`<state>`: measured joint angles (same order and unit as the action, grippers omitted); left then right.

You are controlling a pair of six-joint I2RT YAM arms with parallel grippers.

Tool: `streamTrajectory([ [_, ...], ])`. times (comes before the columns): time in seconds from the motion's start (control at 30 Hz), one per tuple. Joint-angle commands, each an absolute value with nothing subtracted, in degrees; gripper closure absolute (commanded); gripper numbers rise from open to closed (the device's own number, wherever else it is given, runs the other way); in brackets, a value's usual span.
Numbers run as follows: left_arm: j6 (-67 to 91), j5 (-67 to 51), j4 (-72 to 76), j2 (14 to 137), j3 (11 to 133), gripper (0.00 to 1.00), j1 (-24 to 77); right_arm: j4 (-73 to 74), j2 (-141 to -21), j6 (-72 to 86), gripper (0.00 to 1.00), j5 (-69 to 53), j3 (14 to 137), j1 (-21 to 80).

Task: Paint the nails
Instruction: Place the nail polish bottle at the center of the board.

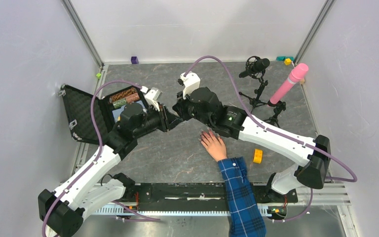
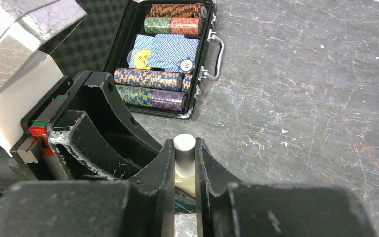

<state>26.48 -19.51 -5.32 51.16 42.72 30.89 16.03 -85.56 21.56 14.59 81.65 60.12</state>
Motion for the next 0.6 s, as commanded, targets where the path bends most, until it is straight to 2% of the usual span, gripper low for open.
streamTrajectory([
  [0.0,24.17,-15.97,0.64,50.35,43.94,0.98,30.41,19.04,-85.72,21.24,1.00,14.74,81.29,62.40],
  [0.07,24.00,-15.77,0.32,50.31,44.13,0.94,30.47,18.28,-84.62,20.38,1.00,17.40,80.42,62.40],
  [0.13,23.83,-15.11,0.33,50.23,44.25,0.83,30.41,17.68,-83.42,19.17,1.00,20.49,79.80,62.40],
  [0.17,23.67,-14.51,0.27,50.11,44.36,0.75,30.42,17.36,-82.97,18.34,1.00,22.17,79.56,62.32],
  [0.23,23.15,-13.28,-2.03,49.80,44.68,0.49,30.41,17.50,-82.35,17.47,1.00,24.60,79.43,61.57],
  [0.3,22.31,-12.29,-3.24,49.43,45.15,0.29,30.41,17.40,-81.74,17.63,1.00,25.10,78.58,59.64],
  [0.4,20.56,-10.92,-5.81,48.65,46.00,0.05,30.43,15.43,-80.35,17.21,1.00,26.57,75.47,56.86],
  [0.43,19.95,-10.49,-7.01,48.24,46.25,0.01,30.42,14.28,-79.72,17.09,1.00,26.76,73.82,55.79],
  [0.57,17.14,-7.85,-11.68,46.75,46.99,0.00,30.11,2.26,-75.61,13.68,1.00,25.85,62.67,53.71],
])
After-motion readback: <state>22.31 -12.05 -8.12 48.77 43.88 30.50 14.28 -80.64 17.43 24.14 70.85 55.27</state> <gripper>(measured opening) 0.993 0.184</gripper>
